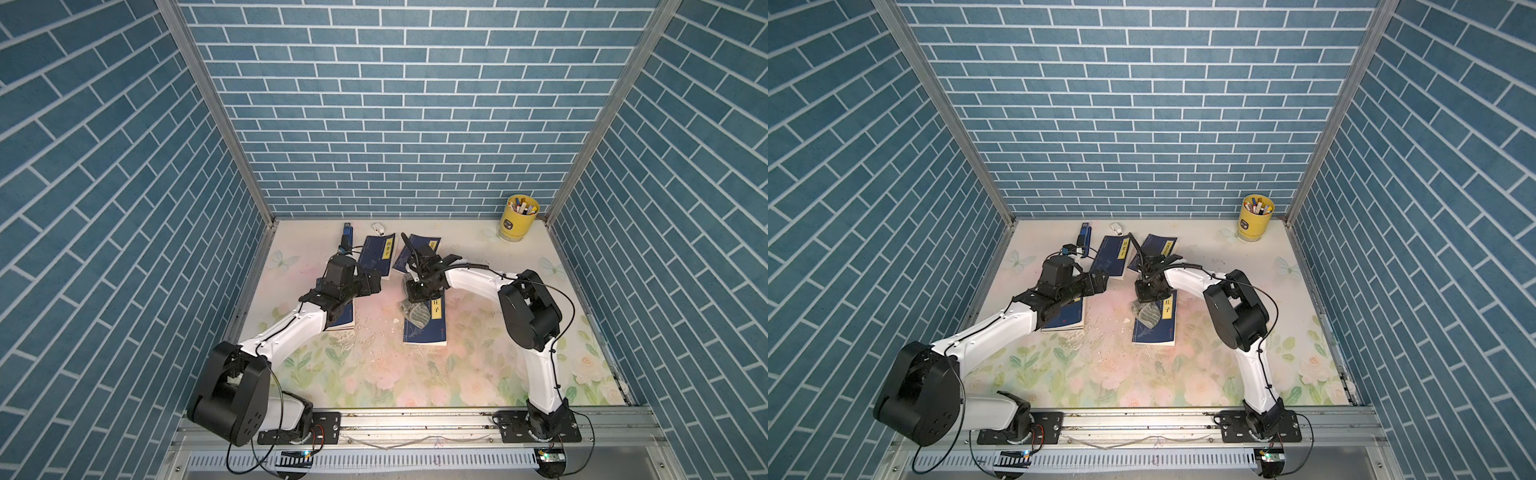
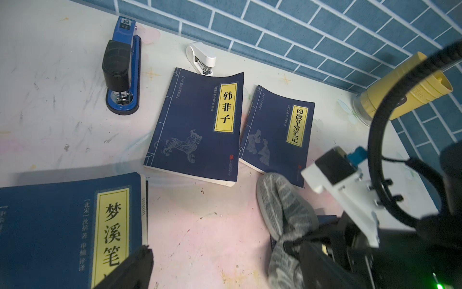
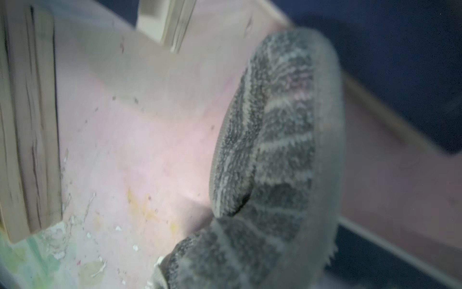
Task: Wipe the cover of the book
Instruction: Wipe the dirt from the cover of the book.
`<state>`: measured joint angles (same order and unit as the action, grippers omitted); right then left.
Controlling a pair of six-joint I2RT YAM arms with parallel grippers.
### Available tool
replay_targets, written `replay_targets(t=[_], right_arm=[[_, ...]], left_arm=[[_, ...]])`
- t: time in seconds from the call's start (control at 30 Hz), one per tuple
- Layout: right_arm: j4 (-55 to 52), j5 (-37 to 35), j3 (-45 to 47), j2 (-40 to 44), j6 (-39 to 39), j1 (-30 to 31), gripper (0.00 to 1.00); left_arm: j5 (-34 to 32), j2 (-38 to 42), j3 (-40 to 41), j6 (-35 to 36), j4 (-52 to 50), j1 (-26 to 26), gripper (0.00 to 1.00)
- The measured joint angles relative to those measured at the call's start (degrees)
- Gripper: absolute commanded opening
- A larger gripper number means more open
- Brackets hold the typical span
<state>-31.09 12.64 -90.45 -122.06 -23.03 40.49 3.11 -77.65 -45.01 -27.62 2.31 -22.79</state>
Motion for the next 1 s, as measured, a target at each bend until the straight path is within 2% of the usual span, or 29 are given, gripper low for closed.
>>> replay_targets(t=[0.17, 0.43, 0.57, 0.77, 1.0], right_arm=[[0.2, -0.7, 0.9, 0.3, 1.1, 0.6, 0.00], [4.3, -0.8, 18.6, 12.4, -0.9, 8.9, 0.00], [4.8, -0.3, 22.8, 15.5, -2.5, 11.5, 0.00], [3.2, 1.2, 19.9, 13.5, -2.4, 8.9, 0.00], [0.9, 2.2, 6.7, 4.4, -0.4, 0.7, 0.00]], left_arm=[[-0.5, 0.8, 0.1, -0.1, 0.0, 0.0, 0.97], [-0.9, 0.6, 0.1, -0.3, 0.1, 0.0, 0.97], [-1.0, -0.2, 0.1, -0.3, 0.1, 0.0, 0.97], [-1.0, -0.7, 0.1, -0.3, 0.1, 0.0, 0.97], [-1.1, 0.1, 0.1, -0.8, -0.2, 0.0, 0.97]])
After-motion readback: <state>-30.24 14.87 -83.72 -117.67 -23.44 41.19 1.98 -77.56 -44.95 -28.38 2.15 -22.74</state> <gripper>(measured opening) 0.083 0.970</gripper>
